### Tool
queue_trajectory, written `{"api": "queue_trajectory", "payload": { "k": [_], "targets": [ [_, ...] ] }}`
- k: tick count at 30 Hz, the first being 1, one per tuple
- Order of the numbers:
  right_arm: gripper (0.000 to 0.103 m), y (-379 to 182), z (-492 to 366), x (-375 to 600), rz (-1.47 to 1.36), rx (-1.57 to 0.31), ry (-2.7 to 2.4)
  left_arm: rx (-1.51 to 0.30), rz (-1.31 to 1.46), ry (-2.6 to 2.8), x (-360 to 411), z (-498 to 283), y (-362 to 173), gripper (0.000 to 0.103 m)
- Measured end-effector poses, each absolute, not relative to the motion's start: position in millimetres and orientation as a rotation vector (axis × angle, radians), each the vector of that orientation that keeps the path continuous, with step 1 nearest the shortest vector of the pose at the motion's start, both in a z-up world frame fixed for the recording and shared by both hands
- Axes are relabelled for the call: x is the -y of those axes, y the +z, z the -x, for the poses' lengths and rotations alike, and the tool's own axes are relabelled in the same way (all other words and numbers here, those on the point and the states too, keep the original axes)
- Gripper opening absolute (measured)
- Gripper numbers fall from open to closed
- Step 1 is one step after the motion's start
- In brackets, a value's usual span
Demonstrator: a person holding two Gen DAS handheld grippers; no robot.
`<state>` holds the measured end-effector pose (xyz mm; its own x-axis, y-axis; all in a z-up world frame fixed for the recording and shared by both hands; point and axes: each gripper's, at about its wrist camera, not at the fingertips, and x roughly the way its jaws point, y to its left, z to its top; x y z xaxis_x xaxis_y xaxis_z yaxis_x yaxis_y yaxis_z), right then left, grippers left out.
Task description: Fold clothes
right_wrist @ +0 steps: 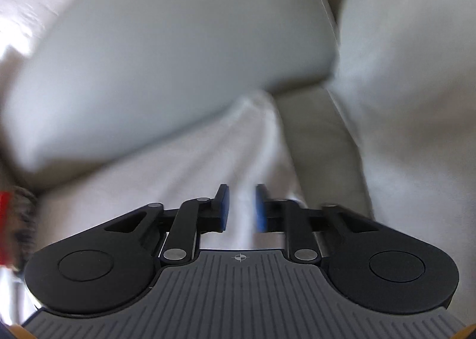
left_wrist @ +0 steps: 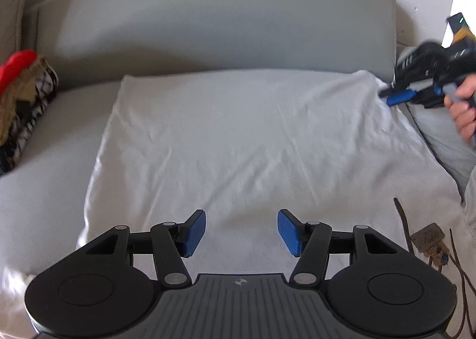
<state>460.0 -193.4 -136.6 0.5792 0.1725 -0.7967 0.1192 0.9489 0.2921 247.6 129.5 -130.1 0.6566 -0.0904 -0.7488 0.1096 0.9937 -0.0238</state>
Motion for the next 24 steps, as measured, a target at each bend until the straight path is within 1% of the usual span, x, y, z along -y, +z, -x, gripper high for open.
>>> {"api": "queue_trajectory", "payload": {
  "k": [1,2,3,4,5,6,8,10,11,12,13,14,16,19,21,22,24],
  "targets": [
    [0.002,-139.4,-459.2,198.8,-0.320,-0.940,-0.026,-0.859,-0.023,-0.110,-129.9,-248.5,-132.4,0.056],
    [0.000,-142.1,-458.4,204.2,-0.307,-0.922,-0.084,-0.862,-0.021,-0.104,-131.0,-248.9,-133.0,0.056],
    [0.003,-144.8,-457.6,209.6,-0.294,-0.903,-0.141,-0.866,-0.018,-0.098,-132.1,-249.4,-133.6,0.056],
    [0.000,-147.6,-456.7,215.1,-0.281,-0.884,-0.198,-0.869,-0.017,-0.093,-133.0,-249.8,-134.1,0.056],
    [0.000,-150.3,-455.9,220.5,-0.267,-0.865,-0.255,-0.869,-0.018,-0.094,-132.6,-249.5,-134.1,0.056],
    [0.003,-146.8,-451.6,223.9,-0.320,-0.837,-0.231,-0.868,-0.020,-0.094,-132.1,-249.2,-134.0,0.056],
    [0.006,-135.5,-438.8,223.8,-0.418,-0.768,-0.127,-0.869,-0.025,-0.094,-131.1,-249.4,-134.3,0.056],
    [0.013,-129.7,-425.1,211.4,-0.441,-0.767,0.007,-0.872,-0.025,-0.093,-131.0,-249.1,-134.8,0.057],
    [0.013,-132.2,-419.8,204.4,-0.452,-0.805,0.076,-0.873,-0.025,-0.093,-131.1,-248.6,-135.1,0.057],
    [0.011,-138.8,-415.5,199.2,-0.452,-0.861,0.110,-0.874,-0.023,-0.092,-131.3,-248.1,-135.2,0.057],
    [0.007,-146.1,-411.5,194.4,-0.448,-0.918,0.136,-0.876,-0.019,-0.094,-132.0,-247.8,-135.2,0.057],
    [0.001,-151.6,-404.8,194.1,-0.425,-0.924,0.121,-0.877,-0.015,-0.095,-132.4,-246.7,-135.3,0.057],
    [0.000,-154.7,-389.8,202.9,-0.339,-0.903,-0.023,-0.881,-0.013,-0.096,-133.0,-245.3,-135.8,0.057],
    [0.000,-153.8,-366.2,226.1,-0.283,-0.963,-0.256,-0.889,-0.013,-0.117,-132.5,-240.0,-135.7,0.057],
    [0.000,-134.1,-339.3,236.3,-0.320,-0.947,-0.259,-0.881,-0.018,-0.103,-130.6,-231.0,-131.6,0.056],
    [0.007,-117.2,-322.4,239.1,-0.325,-0.908,-0.253,-0.876,-0.022,-0.099,-128.7,-223.7,-125.3,0.056],
    [0.015,-80.4,-285.9,243.7,-0.321,-0.821,-0.221,-0.865,-0.029,-0.090,-124.8,-209.0,-112.9,0.056]
  ]
}}
